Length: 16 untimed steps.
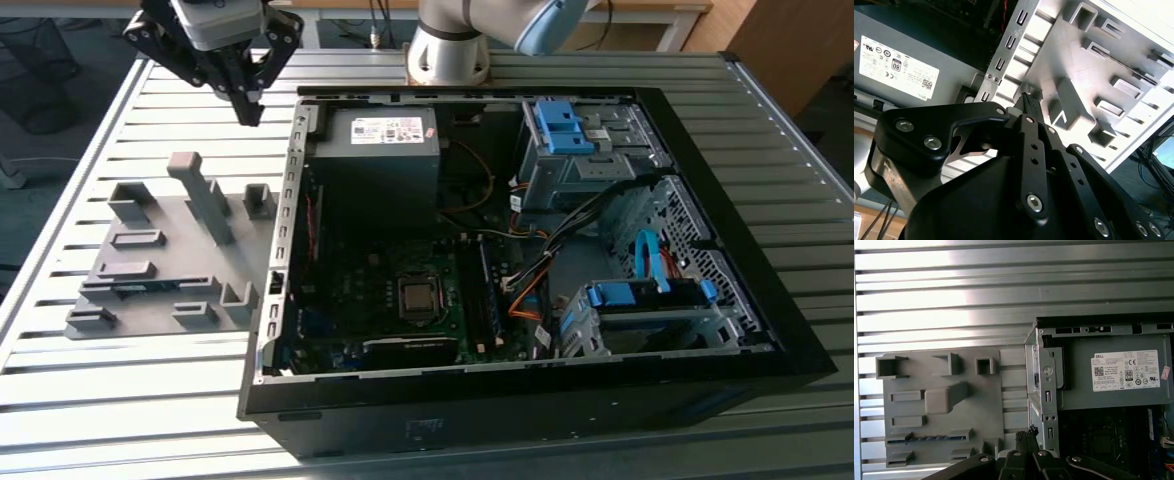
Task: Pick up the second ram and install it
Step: 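Reach for the second ram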
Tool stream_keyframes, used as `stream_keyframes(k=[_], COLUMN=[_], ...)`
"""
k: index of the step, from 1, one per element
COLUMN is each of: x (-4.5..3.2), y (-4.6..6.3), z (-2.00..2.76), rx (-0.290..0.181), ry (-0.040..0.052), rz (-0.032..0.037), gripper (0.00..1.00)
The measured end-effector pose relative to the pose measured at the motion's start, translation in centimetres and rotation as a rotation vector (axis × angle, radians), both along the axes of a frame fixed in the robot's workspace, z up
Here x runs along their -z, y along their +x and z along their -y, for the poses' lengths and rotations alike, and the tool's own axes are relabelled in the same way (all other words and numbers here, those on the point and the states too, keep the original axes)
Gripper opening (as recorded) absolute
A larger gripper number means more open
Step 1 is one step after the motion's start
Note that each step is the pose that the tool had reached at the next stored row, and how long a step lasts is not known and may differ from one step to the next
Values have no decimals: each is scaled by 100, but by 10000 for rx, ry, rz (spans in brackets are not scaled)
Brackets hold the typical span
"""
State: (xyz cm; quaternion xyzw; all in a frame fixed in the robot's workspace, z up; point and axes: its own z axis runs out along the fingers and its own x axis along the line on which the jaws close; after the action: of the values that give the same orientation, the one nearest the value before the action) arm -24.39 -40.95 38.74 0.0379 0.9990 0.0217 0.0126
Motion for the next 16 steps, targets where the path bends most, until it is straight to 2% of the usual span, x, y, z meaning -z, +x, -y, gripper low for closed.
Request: stream_keyframes(k=[16], x=[2], y=[-69], z=[0], rx=[0], ry=[0], rz=[0], gripper=[11])
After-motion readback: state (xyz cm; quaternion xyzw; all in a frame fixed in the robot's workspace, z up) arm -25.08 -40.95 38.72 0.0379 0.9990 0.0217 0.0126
